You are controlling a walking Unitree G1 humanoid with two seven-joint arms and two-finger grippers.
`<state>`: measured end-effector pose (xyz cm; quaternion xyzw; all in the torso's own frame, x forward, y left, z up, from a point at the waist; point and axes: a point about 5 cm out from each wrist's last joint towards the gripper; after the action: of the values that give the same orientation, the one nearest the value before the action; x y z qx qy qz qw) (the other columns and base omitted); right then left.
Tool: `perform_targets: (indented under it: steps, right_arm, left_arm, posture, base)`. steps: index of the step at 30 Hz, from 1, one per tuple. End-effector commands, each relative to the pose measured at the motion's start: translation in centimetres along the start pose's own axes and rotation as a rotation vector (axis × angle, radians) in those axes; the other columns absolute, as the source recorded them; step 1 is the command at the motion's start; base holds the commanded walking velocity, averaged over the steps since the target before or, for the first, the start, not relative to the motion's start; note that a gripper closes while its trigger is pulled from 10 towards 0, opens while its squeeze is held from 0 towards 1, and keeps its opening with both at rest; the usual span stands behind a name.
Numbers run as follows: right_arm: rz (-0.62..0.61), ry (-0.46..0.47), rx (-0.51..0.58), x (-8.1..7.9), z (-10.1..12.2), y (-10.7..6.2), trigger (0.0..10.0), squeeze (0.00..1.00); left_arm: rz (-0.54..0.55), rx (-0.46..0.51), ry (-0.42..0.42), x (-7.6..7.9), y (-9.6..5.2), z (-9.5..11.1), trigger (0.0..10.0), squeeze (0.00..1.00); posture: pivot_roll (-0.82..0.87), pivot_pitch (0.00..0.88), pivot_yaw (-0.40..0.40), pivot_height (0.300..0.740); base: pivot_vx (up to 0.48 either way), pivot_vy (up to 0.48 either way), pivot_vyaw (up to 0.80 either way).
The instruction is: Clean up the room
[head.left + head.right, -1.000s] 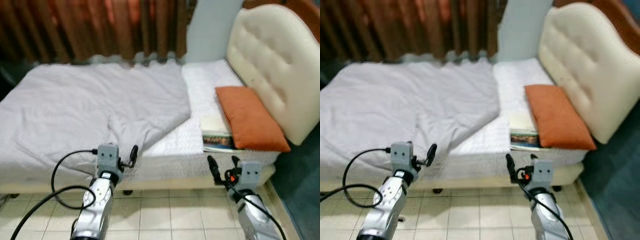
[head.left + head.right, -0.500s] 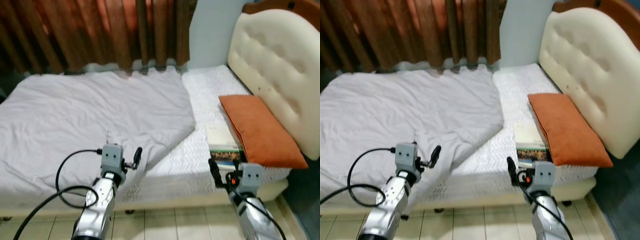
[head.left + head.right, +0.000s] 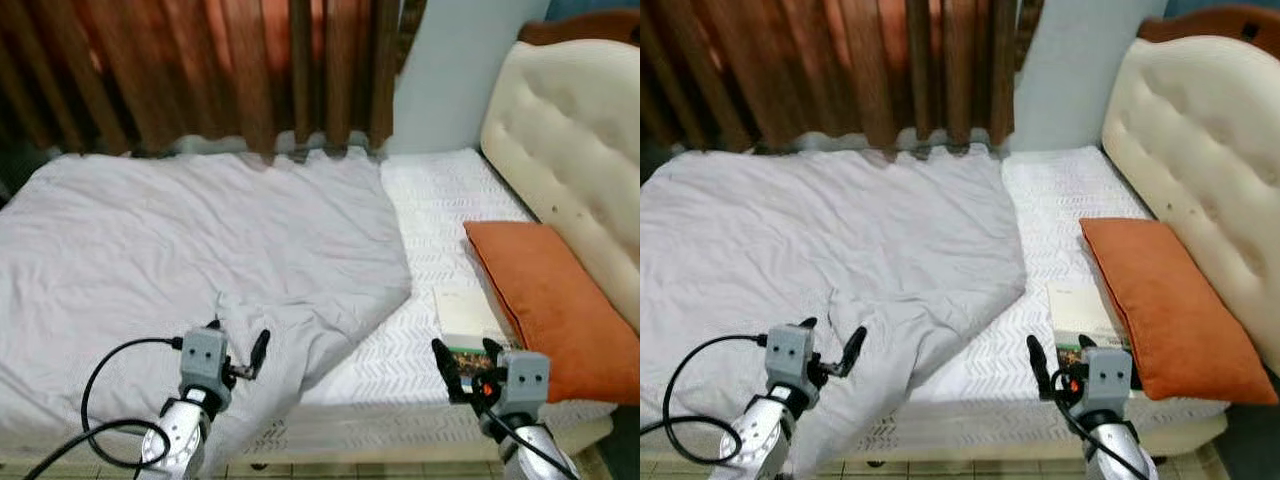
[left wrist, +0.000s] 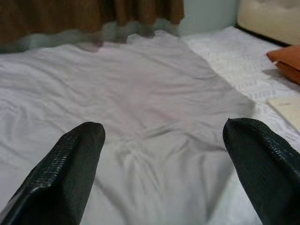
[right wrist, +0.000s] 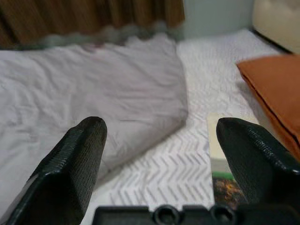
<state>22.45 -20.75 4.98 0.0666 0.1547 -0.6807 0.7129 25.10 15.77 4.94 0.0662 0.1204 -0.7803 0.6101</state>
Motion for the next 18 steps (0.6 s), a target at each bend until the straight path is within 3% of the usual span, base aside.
perform_targets:
  steps: [1, 6, 18]
  right_arm:
    - [-0.007, -0.015, 0.005, 0.3, 0.4, 0.5, 10.0, 0.00]
    - [0.009, -0.017, 0.021, -0.3, 1.1, 1.5, 10.0, 0.00]
    - [0.001, -0.018, -0.002, -0.2, 0.6, 1.3, 10.0, 0.00]
  left_arm:
    - [-0.009, 0.045, 0.000, 0.6, 1.5, 1.4, 10.0, 0.00]
    - [-0.011, 0.047, -0.029, 0.4, 2.4, 1.7, 10.0, 0.00]
    - [-0.056, 0.053, -0.028, 1.3, 2.4, 1.4, 10.0, 0.00]
  posture:
    - [-0.13, 0.000, 0.022, 0.740]
    - [-0.15, 0.001, 0.023, 0.740]
    - [-0.15, 0.012, 0.023, 0.740]
  base:
    - [0.000, -0.326, 0.00]
    - [0.000, -0.444, 0.00]
    - [0.000, -0.441, 0.00]
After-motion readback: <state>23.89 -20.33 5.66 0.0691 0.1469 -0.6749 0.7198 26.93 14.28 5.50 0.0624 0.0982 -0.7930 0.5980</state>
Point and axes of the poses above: a point about 5 cm out from each wrist's last joint towards the gripper, its own y axis pointing out of the wrist towards the gripper, its own z axis along the axis of the wrist's last joint, x = y × z, and after that the axes turned 14 degrees about y, right-handed
